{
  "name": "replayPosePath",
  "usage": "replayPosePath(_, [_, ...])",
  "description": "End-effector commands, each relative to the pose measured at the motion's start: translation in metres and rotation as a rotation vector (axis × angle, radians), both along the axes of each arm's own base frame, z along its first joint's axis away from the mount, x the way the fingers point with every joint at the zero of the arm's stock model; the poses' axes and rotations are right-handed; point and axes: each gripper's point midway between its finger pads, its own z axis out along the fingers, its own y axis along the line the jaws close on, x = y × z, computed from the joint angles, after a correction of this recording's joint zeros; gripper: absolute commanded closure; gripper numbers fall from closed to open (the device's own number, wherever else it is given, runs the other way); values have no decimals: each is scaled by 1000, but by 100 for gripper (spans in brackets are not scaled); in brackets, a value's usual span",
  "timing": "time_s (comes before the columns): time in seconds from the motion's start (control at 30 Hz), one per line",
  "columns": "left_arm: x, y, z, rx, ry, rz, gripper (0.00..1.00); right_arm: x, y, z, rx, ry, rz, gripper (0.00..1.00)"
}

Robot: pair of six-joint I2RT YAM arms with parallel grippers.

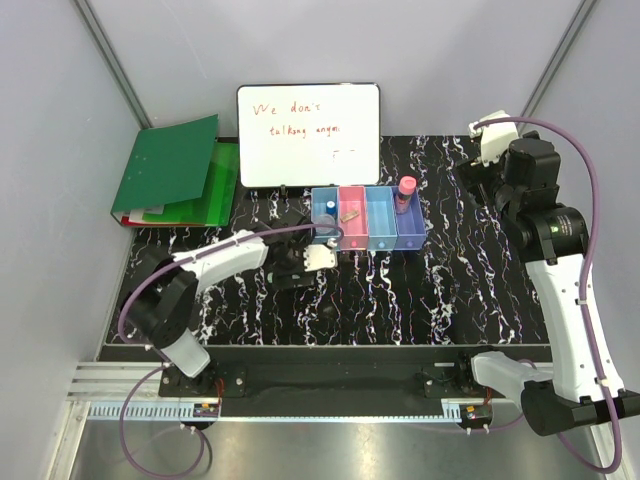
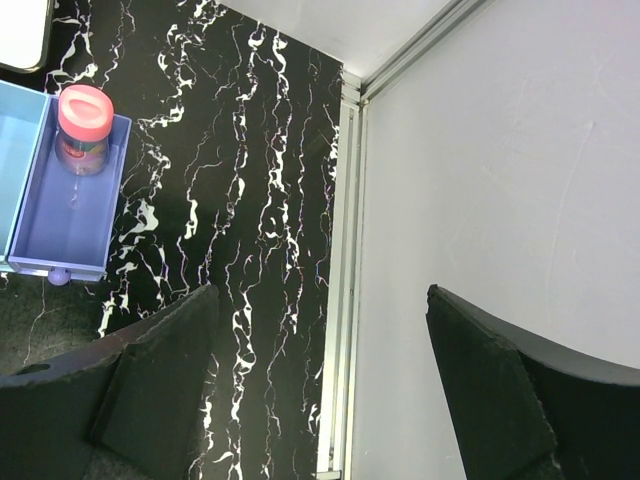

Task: Sort the stationery into containers
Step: Pick up the pen from the center of the board.

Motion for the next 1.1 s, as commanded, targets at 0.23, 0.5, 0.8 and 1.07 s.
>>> replayPosePath(0.23, [6, -5, -23, -43, 86, 34, 18, 2, 4, 25, 46, -73, 12, 8])
replayPosePath(0.5, [-6, -2, -38, -41, 126, 25, 55, 5, 5, 29, 52, -78, 12, 9])
replayPosePath(0.8, [-17, 6, -49, -23, 146, 14, 95, 7, 6, 35, 57, -90, 12, 9])
replayPosePath(1.07, [-3, -2, -14, -85, 62, 38, 100, 9, 6, 35, 57, -90, 12, 9])
